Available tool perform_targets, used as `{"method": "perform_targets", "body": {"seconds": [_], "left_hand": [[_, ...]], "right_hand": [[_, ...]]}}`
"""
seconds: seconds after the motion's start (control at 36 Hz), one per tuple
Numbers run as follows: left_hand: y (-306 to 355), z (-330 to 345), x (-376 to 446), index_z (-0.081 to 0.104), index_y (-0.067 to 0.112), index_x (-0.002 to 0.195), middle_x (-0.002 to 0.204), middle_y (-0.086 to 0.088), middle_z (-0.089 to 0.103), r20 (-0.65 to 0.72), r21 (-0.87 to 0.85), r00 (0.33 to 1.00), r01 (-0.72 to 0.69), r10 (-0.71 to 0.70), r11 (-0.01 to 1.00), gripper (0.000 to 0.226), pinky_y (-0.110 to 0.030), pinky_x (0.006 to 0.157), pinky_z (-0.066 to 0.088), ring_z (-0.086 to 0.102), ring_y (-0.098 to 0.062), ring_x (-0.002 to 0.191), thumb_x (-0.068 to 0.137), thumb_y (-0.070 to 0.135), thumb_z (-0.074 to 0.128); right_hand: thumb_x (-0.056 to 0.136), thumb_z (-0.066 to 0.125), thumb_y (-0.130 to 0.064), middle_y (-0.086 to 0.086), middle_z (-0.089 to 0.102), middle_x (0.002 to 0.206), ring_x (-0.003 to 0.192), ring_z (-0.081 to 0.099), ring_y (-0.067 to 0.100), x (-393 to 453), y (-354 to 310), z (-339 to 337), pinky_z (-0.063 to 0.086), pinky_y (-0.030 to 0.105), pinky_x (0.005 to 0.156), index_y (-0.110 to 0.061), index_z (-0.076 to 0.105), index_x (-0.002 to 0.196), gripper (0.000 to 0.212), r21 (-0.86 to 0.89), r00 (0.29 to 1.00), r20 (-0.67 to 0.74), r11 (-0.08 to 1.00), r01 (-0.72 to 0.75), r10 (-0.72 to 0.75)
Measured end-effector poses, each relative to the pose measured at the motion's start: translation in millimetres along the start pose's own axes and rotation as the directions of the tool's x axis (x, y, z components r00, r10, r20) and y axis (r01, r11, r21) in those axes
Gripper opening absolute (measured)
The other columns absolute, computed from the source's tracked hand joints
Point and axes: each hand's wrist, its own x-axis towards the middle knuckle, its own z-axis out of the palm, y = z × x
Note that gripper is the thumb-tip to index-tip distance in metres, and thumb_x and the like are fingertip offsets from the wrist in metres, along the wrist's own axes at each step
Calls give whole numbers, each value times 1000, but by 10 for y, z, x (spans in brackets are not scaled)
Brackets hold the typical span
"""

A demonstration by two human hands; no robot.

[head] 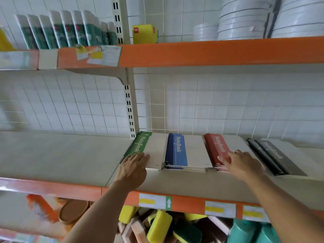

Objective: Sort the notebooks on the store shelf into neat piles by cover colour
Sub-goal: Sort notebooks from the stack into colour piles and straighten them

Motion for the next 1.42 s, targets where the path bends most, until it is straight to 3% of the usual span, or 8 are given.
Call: {"method": "perform_targets", "body": {"seconds": [0.08,0.19,0.28,0.5,0.58,0.69,1.0,1.42], "left_hand": [[-22,-18,42,28,29,149,155,7,27,211,54,976,34,-44,998,80,-32,117,12,21,-12,144,75,59,16],[-36,-27,95,18,30,151,158,6,19,248,59,968,19,-33,998,120,-37,119,6,13,-14,146,52,91,-9],[26,-41,139,18,30,151,157,6,22,218,34,975,29,-36,999,134,-36,118,9,16,-15,145,41,93,-25],[199,7,236,27,28,148,153,5,31,217,18,975,47,-50,999,74,-32,114,20,26,-16,142,90,69,11],[316,-77,244,35,24,146,149,2,40,176,-23,984,20,-16,1000,83,-34,112,23,34,-18,138,84,70,3],[564,-189,281,38,23,144,145,3,44,135,-47,990,-26,32,999,54,-32,110,25,38,-18,134,99,52,29],[1725,-417,49,48,26,135,136,4,52,178,-109,973,-128,147,986,49,-31,102,34,47,-18,126,100,52,28],[3540,-609,-410,52,22,130,131,-1,54,240,-157,930,-247,279,956,46,-31,96,38,49,-21,121,100,50,29]], "right_hand": [[95,26,-62,2,54,123,118,48,26,-9,-33,-7,46,37,87,-26,52,128,56,-2,1000,-3,1000,-21,21],[96,26,-61,3,54,125,119,49,25,-16,-72,-43,46,37,88,-26,50,131,55,-26,1000,21,999,-21,22],[97,25,-58,4,54,124,117,51,25,-38,-89,-64,45,37,91,-24,50,128,53,-77,999,27,997,-16,18],[100,24,-50,0,51,131,112,54,18,-273,-124,-18,45,30,86,-21,39,135,48,-145,997,-71,989,33,-44],[101,25,-49,0,50,133,115,52,19,-384,-88,-50,43,32,89,-22,38,138,48,-134,997,-77,991,7,-18],[100,26,-48,-1,52,133,117,51,21,-548,21,-92,41,33,90,-24,40,138,47,-111,996,-86,994,-15,5],[101,34,-46,0,51,137,122,50,22,-1217,606,-243,43,35,95,-23,47,134,42,96,999,-32,995,9,-6],[99,33,-50,-3,44,146,130,43,20,-2171,1963,-434,39,34,102,-24,39,144,52,127,999,27,991,-40,37]]}}
